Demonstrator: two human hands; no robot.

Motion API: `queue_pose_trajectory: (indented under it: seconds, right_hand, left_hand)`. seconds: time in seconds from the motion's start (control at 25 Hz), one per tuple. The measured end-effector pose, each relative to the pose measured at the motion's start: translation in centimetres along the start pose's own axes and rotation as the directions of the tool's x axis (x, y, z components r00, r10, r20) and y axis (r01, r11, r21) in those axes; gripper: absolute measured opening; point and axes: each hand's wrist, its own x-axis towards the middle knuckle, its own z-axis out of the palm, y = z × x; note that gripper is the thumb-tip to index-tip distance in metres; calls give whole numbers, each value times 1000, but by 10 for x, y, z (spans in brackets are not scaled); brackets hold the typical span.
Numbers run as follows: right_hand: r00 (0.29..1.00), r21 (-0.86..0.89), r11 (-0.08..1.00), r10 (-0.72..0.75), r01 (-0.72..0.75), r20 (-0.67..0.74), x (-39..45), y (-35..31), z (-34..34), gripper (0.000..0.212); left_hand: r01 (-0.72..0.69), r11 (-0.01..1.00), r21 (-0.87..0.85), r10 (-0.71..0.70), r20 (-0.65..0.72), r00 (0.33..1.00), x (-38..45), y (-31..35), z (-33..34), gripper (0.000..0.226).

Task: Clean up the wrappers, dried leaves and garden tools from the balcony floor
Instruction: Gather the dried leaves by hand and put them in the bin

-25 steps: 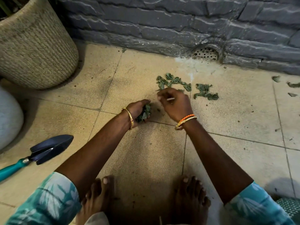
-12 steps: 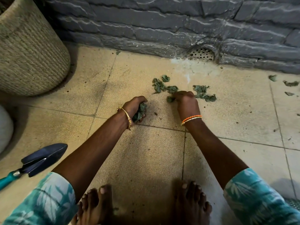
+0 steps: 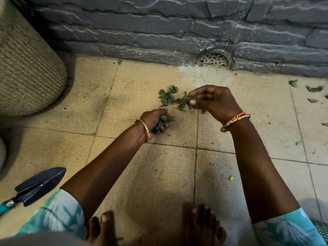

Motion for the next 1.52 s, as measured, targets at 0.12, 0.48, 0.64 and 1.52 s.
queue_pose_trajectory:
  seconds: [0.12, 0.48, 0.64, 1.52]
  right_hand:
    - [996, -113, 993, -1, 12, 94, 1, 2, 10, 21]
    - [997, -367, 927, -66, 73, 34, -1, 10, 32, 21]
    - [996, -540, 841, 77, -36, 54, 36, 21, 4, 36]
    - [978, -102, 994, 3, -24, -207, 63, 10, -5, 18]
  left_hand:
    - [-25, 999, 28, 23, 87, 996, -2, 4, 15, 15]
    - [-103, 958, 266, 141, -127, 982, -11, -1, 14, 46]
    - [-47, 958, 283, 107, -201, 974, -26, 9, -14, 17]
    - [-84, 984, 156, 88, -17, 996, 45, 60, -28, 36]
